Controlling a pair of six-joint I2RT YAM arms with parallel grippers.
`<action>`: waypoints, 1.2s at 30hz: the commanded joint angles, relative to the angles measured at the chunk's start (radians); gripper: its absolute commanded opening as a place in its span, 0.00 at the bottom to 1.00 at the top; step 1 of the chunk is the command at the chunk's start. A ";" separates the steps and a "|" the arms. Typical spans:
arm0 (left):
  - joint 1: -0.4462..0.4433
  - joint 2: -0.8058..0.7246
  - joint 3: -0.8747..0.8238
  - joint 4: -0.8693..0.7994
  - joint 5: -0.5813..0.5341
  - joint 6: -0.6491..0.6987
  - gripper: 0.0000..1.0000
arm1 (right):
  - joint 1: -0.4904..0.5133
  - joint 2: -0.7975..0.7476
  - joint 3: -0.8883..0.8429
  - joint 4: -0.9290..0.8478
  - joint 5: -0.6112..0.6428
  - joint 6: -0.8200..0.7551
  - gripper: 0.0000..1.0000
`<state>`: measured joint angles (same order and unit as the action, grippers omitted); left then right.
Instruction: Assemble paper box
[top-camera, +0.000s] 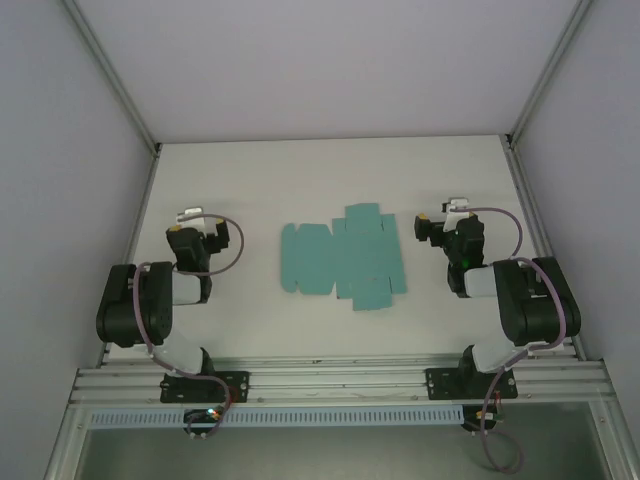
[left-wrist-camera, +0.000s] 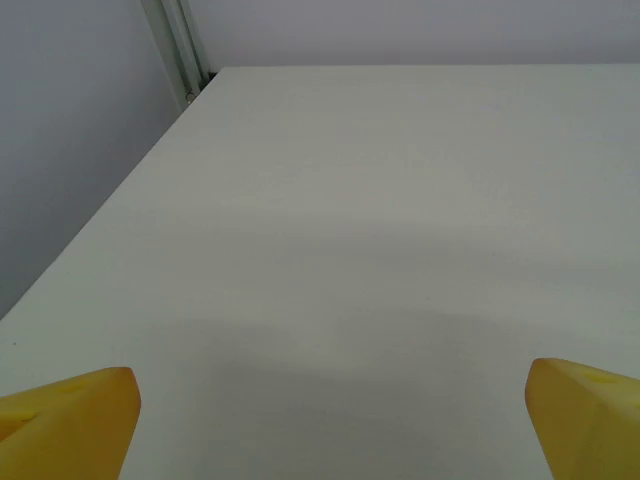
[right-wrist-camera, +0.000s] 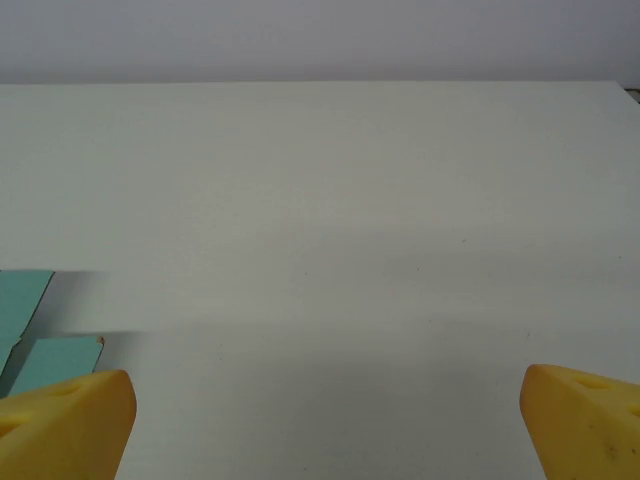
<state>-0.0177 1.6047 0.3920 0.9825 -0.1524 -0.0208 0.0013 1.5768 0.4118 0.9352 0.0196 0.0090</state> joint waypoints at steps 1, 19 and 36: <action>0.009 -0.039 -0.014 -0.028 0.023 0.029 1.00 | 0.010 -0.035 -0.012 -0.029 0.034 0.026 1.00; 0.013 -0.040 -0.011 -0.034 0.031 0.028 1.00 | 0.003 -0.034 -0.010 -0.034 0.021 0.033 0.99; 0.012 -0.347 0.136 -0.547 0.104 -0.067 1.00 | 0.017 -0.325 0.128 -0.510 0.037 0.093 1.00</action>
<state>-0.0051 1.3373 0.4652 0.6285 -0.0990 -0.0254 0.0078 1.3632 0.4458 0.6598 0.0246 0.0433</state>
